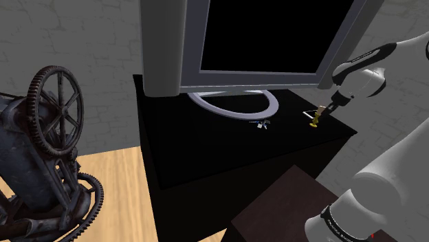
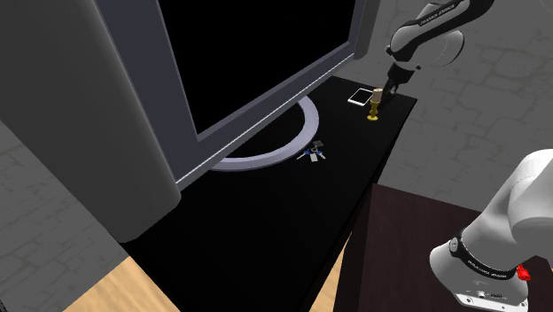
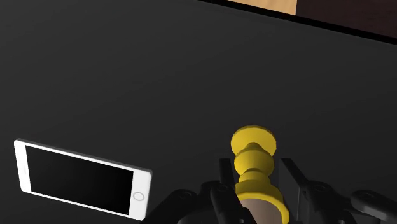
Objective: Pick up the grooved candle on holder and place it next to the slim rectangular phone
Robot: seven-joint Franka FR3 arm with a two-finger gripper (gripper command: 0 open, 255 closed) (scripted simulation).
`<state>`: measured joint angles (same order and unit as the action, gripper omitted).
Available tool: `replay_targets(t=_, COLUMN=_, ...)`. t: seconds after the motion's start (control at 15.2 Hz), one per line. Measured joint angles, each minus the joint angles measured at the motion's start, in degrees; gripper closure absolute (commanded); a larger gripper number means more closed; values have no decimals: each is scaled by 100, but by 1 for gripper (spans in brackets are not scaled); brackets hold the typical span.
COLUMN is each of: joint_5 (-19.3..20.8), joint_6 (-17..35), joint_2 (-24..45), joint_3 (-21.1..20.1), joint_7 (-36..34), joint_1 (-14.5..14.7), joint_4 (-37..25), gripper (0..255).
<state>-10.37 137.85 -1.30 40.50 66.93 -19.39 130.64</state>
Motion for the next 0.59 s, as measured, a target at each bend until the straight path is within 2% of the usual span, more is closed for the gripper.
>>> replay_targets(t=0.26, joint_5=-14, joint_6=9, joint_2=12, joint_3=2, joint_7=13, joint_1=-1, joint_4=0, gripper=255)
replay_targets(t=0.33, joint_5=-14, joint_6=9, joint_2=12, joint_3=2, joint_7=13, joint_1=-1, joint_4=0, gripper=0)
replay_targets(t=0.59, joint_5=-14, joint_6=9, joint_2=12, joint_3=2, joint_7=13, joint_1=-1, joint_4=0, gripper=0)
